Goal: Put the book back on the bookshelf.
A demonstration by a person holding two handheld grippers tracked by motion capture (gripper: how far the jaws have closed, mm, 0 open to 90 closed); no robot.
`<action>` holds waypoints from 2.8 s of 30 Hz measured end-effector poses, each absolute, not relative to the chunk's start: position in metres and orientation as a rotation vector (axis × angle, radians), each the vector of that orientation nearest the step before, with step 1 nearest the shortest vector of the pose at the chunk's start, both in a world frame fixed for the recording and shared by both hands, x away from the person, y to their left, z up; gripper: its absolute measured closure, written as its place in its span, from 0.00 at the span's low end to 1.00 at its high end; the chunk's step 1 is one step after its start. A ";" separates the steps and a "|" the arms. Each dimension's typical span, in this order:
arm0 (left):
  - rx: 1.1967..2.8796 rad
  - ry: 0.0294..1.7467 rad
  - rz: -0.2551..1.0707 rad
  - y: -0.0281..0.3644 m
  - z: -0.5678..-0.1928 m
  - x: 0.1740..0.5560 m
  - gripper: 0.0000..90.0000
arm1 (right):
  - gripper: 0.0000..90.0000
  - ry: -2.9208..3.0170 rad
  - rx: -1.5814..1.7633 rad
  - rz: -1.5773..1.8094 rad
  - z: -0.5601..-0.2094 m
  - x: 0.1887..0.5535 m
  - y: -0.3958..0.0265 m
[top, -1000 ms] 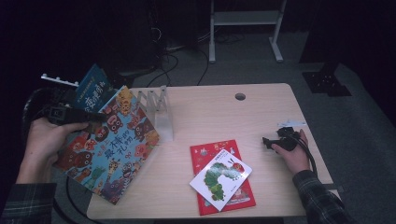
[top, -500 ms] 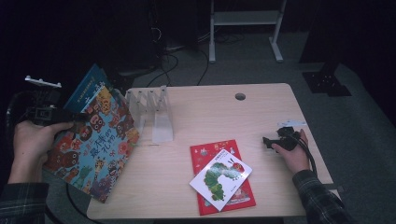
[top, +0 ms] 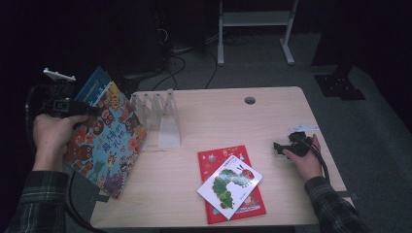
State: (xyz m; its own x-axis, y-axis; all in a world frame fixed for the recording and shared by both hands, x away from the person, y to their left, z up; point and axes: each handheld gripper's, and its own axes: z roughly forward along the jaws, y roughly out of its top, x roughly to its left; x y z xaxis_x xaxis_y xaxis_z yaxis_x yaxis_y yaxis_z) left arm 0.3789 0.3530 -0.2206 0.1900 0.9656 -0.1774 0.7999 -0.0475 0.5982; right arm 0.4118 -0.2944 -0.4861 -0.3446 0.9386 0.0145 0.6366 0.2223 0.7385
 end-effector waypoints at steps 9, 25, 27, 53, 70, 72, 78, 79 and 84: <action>1.907 1.677 0.362 0.355 -0.219 0.377 0.90 | 0.17 2.064 1.451 0.923 -0.486 0.412 -0.294; 1.907 1.692 0.389 0.358 -0.218 0.376 0.90 | 0.17 2.061 1.454 0.921 -0.486 0.412 -0.294; 1.891 1.688 0.387 0.356 -0.220 0.381 0.90 | 0.17 2.061 1.454 0.921 -0.486 0.412 -0.294; 1.860 1.720 0.446 0.336 -0.215 0.407 0.90 | 0.17 2.060 1.455 0.921 -0.486 0.412 -0.294; 1.864 1.772 0.451 0.326 -0.227 0.437 0.90 | 0.17 2.059 1.456 0.922 -0.486 0.413 -0.294; 1.865 1.767 0.457 0.324 -0.229 0.439 0.90 | 0.17 2.059 1.457 0.921 -0.486 0.413 -0.294; 1.838 1.744 0.458 0.327 -0.230 0.437 0.89 | 0.17 2.059 1.456 0.922 -0.486 0.413 -0.294; 1.833 1.740 0.459 0.328 -0.230 0.436 0.89 | 0.17 2.059 1.457 0.922 -0.486 0.413 -0.294; 1.783 1.683 0.488 0.333 -0.218 0.427 0.88 | 0.17 2.060 1.456 0.921 -0.486 0.413 -0.294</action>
State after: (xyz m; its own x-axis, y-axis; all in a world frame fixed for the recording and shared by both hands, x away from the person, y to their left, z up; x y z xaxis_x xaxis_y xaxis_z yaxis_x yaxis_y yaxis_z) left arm 0.4271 0.3326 -0.2177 0.1148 0.9817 -0.1522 0.7479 0.0154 0.6636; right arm 0.4126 -0.2945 -0.4862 -0.3399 0.9403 0.0149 0.6381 0.2189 0.7382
